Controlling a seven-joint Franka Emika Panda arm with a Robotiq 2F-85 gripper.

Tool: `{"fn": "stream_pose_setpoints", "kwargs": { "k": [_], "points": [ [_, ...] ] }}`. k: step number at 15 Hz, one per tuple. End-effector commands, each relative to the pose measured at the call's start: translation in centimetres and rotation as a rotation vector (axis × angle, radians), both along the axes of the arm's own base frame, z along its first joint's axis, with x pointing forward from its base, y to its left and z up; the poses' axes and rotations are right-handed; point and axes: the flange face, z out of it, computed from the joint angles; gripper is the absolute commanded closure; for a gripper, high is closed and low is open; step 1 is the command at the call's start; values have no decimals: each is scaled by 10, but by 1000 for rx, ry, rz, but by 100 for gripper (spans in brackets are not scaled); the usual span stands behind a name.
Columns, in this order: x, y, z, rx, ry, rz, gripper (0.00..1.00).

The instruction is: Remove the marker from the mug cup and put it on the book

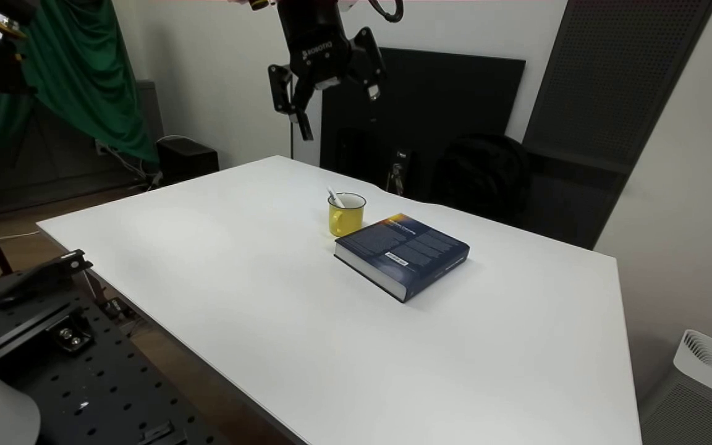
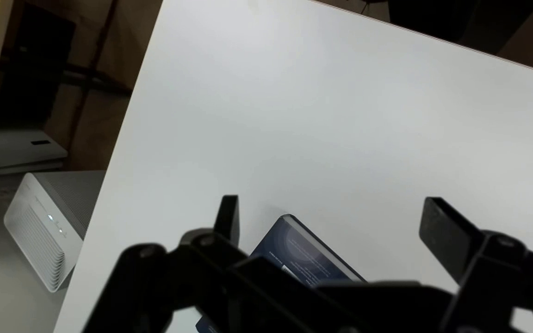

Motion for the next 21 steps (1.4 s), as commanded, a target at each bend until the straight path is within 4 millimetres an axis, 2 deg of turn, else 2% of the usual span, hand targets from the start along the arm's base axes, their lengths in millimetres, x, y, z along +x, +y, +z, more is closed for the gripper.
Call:
{"fn": "stream_pose_setpoints", "kwargs": {
  "k": [1, 2, 4, 9, 14, 17, 21],
  "points": [
    [0, 0, 0, 0, 1, 0, 0],
    [0, 0, 0, 0, 1, 0, 0],
    [9, 13, -18, -65, 14, 50, 0],
    [47, 61, -84, -176, 103, 213, 0],
    [105, 99, -143, -233, 149, 324, 0],
    [143, 122, -164, -231, 126, 342, 0],
    [184, 157, -185, -196, 88, 349, 0]
  ]
}}
